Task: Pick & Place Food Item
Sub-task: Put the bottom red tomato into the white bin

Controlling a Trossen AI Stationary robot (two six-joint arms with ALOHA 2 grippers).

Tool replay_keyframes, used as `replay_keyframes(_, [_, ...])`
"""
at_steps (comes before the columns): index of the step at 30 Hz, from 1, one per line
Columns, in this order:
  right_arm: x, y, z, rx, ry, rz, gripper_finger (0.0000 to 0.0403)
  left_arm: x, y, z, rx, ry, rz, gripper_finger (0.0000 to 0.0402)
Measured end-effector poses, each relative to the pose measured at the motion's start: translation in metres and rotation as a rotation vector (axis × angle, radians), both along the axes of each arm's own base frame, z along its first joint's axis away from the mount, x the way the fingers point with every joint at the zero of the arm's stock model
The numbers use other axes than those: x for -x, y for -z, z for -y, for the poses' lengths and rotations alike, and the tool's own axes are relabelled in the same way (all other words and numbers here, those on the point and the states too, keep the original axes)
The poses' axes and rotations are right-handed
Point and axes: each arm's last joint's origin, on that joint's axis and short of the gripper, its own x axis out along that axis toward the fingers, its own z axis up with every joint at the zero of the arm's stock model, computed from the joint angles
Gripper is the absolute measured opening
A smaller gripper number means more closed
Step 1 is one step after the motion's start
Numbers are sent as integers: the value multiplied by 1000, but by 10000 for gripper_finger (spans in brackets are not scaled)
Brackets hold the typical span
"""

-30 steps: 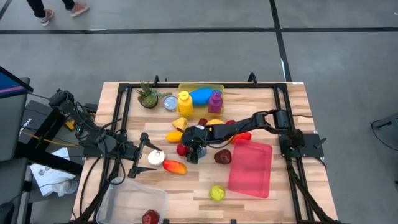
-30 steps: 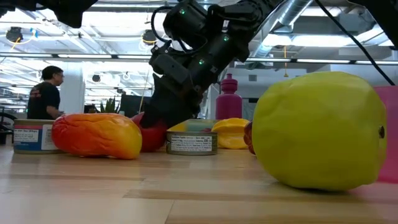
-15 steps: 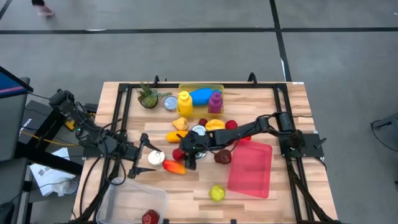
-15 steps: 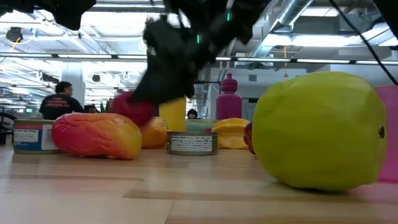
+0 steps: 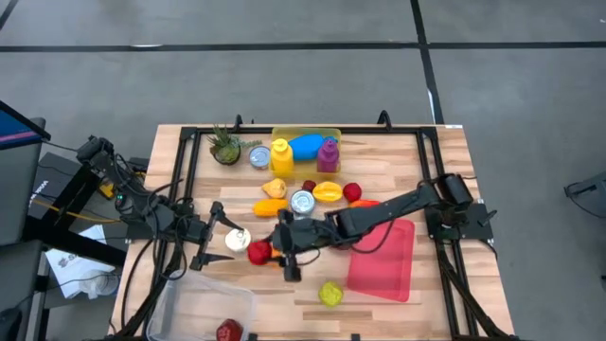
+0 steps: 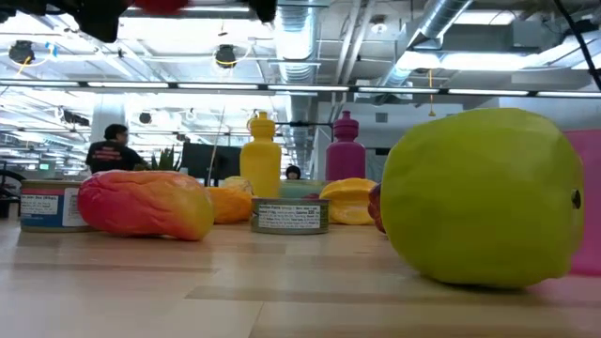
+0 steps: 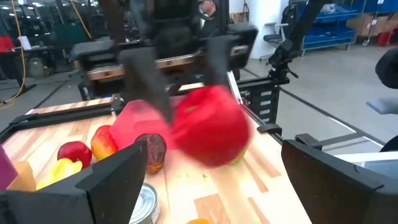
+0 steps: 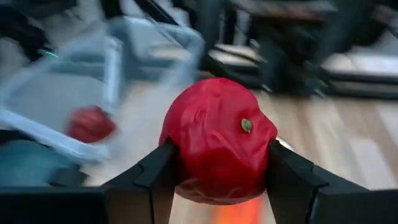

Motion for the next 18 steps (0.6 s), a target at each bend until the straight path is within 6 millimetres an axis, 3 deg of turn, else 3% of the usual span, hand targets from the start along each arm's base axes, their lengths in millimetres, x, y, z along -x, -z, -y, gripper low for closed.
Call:
replay_keyframes(11, [-10, 8, -32, -125, -222, 144, 191, 4, -6, -4, 31, -5, 38, 360])
replay_keyframes(15, [-22, 21, -37, -152, -272, 139, 186, 4, -6, -4, 30, -7, 37, 360])
replay_keyframes(18, [-40, 20, -41, -175, -315, 184, 190, 4, -5, -4, 25, -18, 32, 360])
